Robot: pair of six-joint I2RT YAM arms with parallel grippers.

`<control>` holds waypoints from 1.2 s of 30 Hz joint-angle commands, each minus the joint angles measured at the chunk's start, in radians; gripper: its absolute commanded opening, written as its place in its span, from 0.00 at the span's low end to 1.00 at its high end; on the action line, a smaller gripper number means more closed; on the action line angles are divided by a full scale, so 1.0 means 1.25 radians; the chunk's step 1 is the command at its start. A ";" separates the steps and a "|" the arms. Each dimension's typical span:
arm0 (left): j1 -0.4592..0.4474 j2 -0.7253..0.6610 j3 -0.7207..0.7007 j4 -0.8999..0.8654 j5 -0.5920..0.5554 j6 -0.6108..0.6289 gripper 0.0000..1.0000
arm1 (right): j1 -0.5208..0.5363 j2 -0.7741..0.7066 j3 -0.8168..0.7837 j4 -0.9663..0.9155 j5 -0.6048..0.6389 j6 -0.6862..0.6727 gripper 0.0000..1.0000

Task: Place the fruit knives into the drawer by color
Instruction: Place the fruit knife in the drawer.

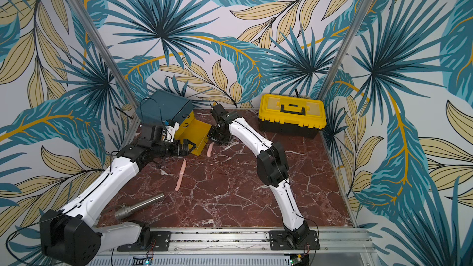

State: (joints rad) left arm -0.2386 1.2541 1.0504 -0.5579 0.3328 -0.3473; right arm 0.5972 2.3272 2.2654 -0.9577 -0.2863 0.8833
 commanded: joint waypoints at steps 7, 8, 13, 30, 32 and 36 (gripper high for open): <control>0.022 0.013 0.004 -0.014 -0.012 0.009 1.00 | 0.004 0.134 0.193 0.063 -0.098 0.058 0.01; 0.023 0.013 0.003 -0.015 -0.012 0.008 1.00 | 0.005 0.144 0.198 0.072 -0.106 0.065 0.01; 0.026 0.010 -0.008 -0.025 0.001 0.009 1.00 | 0.010 0.175 0.215 0.145 -0.136 0.091 0.11; 0.026 0.076 0.013 -0.201 -0.054 0.053 1.00 | 0.005 0.083 0.110 0.210 -0.191 0.037 0.77; 0.026 0.106 0.041 -0.229 -0.077 0.082 1.00 | 0.004 0.035 0.047 0.215 -0.188 0.018 0.81; 0.025 0.195 0.122 -0.309 -0.127 0.114 1.00 | 0.003 -0.049 -0.059 0.207 -0.186 -0.027 0.98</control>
State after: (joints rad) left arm -0.2142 1.4498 1.1294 -0.8490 0.2417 -0.2611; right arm 0.6022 2.3650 2.2536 -0.7052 -0.5175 0.9112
